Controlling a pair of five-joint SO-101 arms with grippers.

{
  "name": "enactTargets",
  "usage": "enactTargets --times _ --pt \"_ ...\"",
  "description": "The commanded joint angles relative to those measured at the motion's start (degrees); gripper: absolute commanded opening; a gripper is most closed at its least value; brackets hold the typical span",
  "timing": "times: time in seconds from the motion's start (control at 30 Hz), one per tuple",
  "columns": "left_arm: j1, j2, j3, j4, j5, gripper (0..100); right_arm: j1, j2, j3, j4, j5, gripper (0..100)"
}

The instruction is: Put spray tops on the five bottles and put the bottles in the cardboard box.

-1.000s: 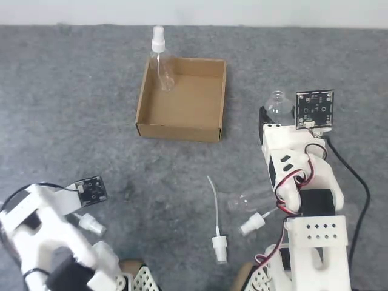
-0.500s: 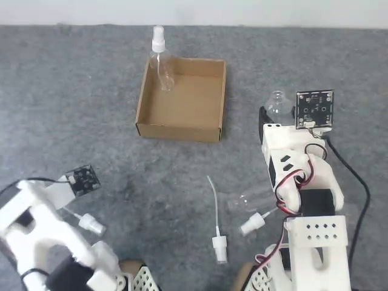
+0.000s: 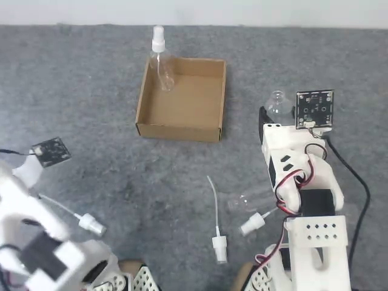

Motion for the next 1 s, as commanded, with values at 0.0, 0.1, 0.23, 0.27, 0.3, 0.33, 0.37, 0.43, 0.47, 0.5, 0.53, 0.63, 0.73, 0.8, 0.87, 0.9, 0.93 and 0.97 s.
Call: enactTargets --times 0.0,0.1,0.23,0.27,0.3,0.33,0.37,0.43,0.47,0.5,0.53,0.63,0.73,0.8,0.87,0.9,0.93,0.97 --pt "-1.5 4.2 -4.8 -0.4 -3.8 20 -0.5 -1.7 -0.3 -1.5 0.5 0.9" --pt "-3.0 8.3 -5.1 -4.5 -5.7 20 -0.5 -1.7 -0.3 -1.5 0.5 0.9" --pt "-4.8 13.1 -5.0 -9.9 -7.8 20 -0.5 -1.7 -0.3 -1.5 0.5 0.9" --pt "-4.8 14.2 -5.0 -10.8 -7.8 20 -0.5 -1.7 -0.3 -1.6 0.5 0.9" --pt "-4.8 15.1 -4.9 -11.4 -7.7 20 -0.5 -1.7 -0.3 -1.6 0.5 0.9" --pt "-4.7 15.9 -4.9 -11.8 -7.5 20 -0.5 -1.7 -0.2 -2.2 0.5 0.9" --pt "-4.5 16.7 -4.9 -11.7 -7.4 20 -0.5 -1.5 -0.1 -2.5 0.5 0.9" --pt "-4.3 17.7 -4.7 -11.5 -7.4 20 -0.5 -1.2 -0.1 -2.7 0.6 0.9" --pt "-4.0 18.1 -4.7 -11.5 -7.3 20 -0.5 -1.2 -0.1 -2.7 0.6 0.9" --pt "-3.8 18.5 -4.6 -11.5 -7.1 20 -0.5 -1.2 -0.1 -2.7 0.6 0.9" --pt "-3.7 18.5 -4.3 -11.8 -6.1 20 -0.5 -1.2 -0.1 -2.7 0.6 0.9" --pt "-3.3 18.5 -3.8 -11.7 -2.2 16 -0.5 -1.2 -0.1 -2.7 0.6 0.9" --pt "-1.9 18.8 -3.8 -11.5 0.1 10 -0.5 -1.2 -0.1 -2.7 0.6 0.9" --pt "-1.7 18.4 -3.4 -11.0 1.8 6 -0.5 -1.2 -0.1 -2.7 0.6 0.9" --pt "-0.4 18.3 -3.5 -8.6 3.3 4 -0.5 -1.3 -0.1 -2.7 0.6 0.9" --pt "0.0 18.2 -3.7 -6.8 4.0 3 -0.5 -1.4 -0.1 -2.5 0.6 0.9" --pt "0.5 18.2 -4.2 -4.8 4.7 2 -0.5 -1.5 -0.1 -2.4 0.6 0.9" --pt "1.1 18.2 -5.1 -2.6 5.4 2 -0.5 -1.7 -0.1 -2.2 0.6 0.9"
